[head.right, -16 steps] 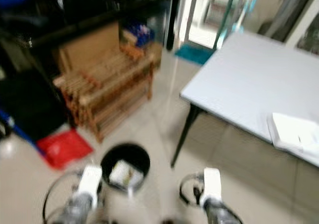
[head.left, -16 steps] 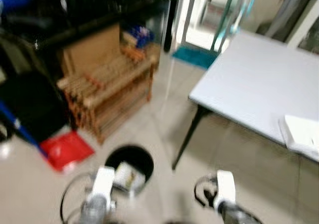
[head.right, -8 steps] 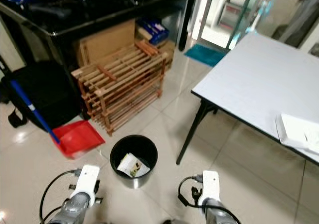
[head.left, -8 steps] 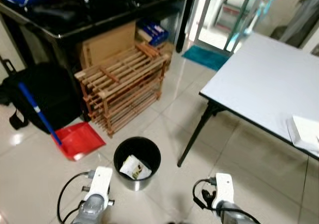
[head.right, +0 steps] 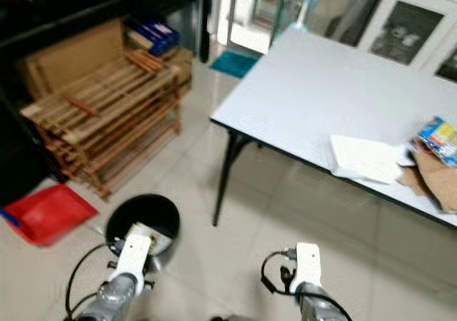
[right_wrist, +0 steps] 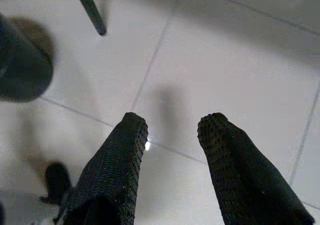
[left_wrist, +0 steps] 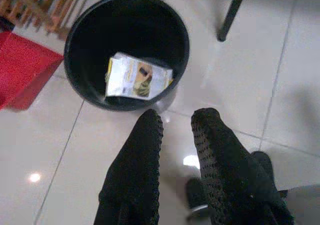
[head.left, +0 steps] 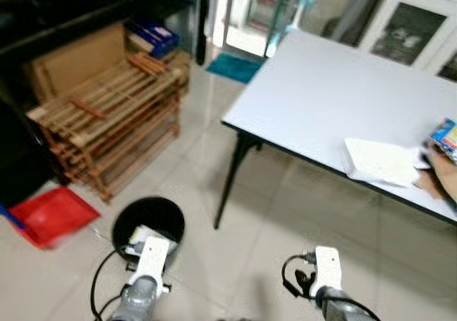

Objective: Picking trash to rubbish bin

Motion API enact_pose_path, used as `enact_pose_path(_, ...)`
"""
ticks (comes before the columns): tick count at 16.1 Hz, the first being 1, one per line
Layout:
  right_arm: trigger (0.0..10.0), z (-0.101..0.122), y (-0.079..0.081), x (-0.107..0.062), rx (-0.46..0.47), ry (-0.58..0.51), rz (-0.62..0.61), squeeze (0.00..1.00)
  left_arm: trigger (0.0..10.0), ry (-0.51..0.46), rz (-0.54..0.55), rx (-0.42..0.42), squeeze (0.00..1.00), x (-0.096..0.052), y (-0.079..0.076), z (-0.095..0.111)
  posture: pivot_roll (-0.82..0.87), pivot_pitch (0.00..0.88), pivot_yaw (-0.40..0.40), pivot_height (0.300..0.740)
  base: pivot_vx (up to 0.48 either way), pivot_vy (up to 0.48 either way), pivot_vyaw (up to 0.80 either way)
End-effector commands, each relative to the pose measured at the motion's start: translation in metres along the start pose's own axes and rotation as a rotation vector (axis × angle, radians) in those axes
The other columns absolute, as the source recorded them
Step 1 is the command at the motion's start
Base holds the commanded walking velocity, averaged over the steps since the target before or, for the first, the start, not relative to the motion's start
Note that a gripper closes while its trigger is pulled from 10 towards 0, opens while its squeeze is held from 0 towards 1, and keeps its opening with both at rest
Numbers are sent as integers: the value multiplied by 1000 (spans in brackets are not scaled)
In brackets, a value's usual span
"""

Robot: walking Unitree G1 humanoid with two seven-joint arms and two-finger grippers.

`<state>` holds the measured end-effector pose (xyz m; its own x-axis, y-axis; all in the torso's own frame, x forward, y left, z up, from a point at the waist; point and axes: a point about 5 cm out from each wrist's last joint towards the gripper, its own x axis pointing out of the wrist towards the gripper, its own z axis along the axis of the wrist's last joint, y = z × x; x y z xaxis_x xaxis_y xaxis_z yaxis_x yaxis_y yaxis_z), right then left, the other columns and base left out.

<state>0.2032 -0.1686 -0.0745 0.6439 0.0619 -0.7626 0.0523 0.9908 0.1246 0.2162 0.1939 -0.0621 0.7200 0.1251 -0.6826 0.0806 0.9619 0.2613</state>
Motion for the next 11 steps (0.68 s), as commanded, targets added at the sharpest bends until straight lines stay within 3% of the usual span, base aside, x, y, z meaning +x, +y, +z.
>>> enact_pose_path(1, 10000, -1, -2, 0, 5, 8, -7, 0, 10000, 14, 3, 3, 0, -1, 0, -3, -49, 77, -111, 740, 0, -480, 0)
enact_pose_path(5, 10000, -1, 0, 0, -2, 5, 5, 0, 10000, 14, 2, 1, 0, -1, 0, -3, -48, 78, -113, 740, 0, -480, 0)
enact_pose_path(11, 10000, -1, 0, 0, -2, 15, 3, 0, 10000, 15, 0, 6, 0, -1, 0, -4, -49, 79, -112, 740, 0, -480, -785)
